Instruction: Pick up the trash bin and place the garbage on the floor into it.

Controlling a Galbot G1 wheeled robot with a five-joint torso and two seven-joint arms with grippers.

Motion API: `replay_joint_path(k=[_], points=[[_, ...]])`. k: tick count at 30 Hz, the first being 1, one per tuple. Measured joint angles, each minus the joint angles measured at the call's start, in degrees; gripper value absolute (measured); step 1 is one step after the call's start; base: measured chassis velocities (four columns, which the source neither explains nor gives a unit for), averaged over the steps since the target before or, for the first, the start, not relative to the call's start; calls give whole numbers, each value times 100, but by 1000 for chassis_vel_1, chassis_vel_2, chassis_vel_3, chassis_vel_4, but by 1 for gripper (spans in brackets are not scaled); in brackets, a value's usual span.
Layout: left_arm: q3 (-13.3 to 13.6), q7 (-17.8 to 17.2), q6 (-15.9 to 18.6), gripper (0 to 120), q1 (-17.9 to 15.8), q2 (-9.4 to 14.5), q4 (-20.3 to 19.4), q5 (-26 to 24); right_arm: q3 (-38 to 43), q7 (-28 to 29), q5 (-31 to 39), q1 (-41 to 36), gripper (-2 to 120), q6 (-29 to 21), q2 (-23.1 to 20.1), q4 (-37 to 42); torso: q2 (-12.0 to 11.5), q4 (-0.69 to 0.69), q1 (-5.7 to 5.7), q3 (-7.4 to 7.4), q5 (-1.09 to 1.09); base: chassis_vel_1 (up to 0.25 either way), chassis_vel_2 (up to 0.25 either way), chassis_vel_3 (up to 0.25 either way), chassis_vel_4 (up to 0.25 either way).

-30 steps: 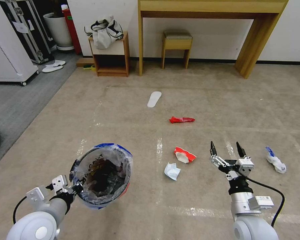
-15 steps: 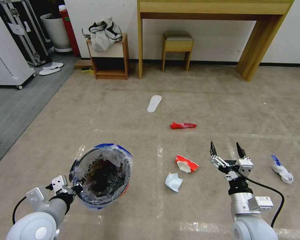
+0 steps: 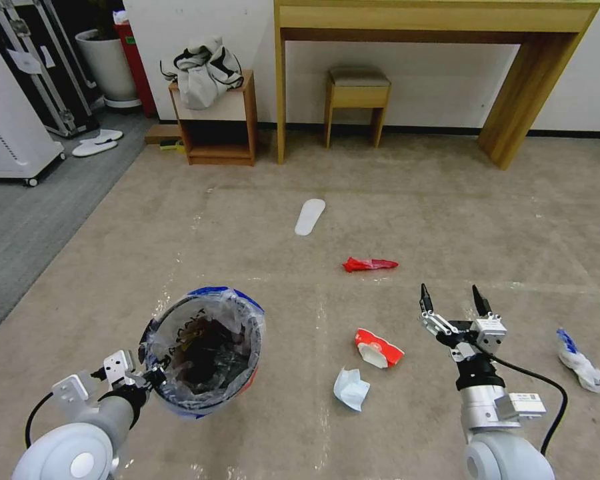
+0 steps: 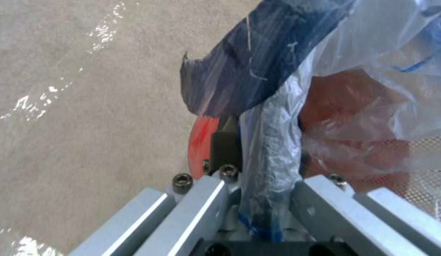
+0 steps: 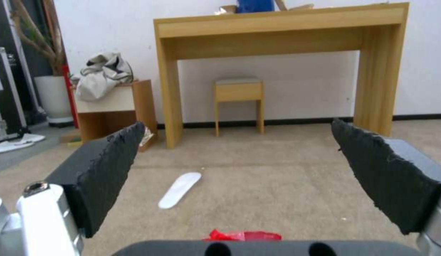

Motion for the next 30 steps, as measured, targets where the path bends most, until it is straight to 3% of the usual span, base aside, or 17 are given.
replay_joint_path(k=[23,29,30], points=[[16,5,0,0,-90,-42,98,2,-31,-165,147,175,100,211,-185,-142,0,0,0,-1,0,-18,12,16,-14],[29,5,0,0,-63,-66,71,13,-175,-83,447,380,100,-177,-566,5,0,0,0,-1,0,0,0,0,0],[40,5,1,0,-58,-79,67,24,-292,0,626,494,100,-397,-790,55,0,0,0,0,0,0,0,0,0]])
